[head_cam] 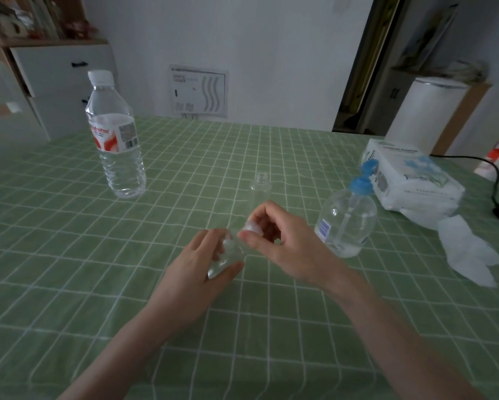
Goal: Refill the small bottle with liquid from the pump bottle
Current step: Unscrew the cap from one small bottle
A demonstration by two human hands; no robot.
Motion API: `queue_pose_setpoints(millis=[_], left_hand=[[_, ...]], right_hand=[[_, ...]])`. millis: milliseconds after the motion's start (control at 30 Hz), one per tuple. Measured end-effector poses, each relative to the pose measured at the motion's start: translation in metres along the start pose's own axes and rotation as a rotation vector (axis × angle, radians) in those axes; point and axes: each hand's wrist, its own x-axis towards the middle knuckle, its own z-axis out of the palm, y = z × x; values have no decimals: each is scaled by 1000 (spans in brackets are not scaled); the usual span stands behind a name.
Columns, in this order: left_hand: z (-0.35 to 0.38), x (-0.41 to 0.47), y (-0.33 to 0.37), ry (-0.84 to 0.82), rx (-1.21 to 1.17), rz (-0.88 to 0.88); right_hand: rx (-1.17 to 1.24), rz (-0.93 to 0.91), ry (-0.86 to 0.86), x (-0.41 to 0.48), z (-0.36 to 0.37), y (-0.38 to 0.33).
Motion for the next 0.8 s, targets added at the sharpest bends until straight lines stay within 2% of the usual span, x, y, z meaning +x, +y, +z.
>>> queue_pose_setpoints(millis=[233,600,800], left_hand=[[2,-1,3,17,1,-11],[3,1,2,20,8,-12],[3,3,1,11,9,0]], right_hand=[[38,35,37,-3,0,5],[78,36,-32,-3,-8,7],[12,37,-54,-4,-11,6]])
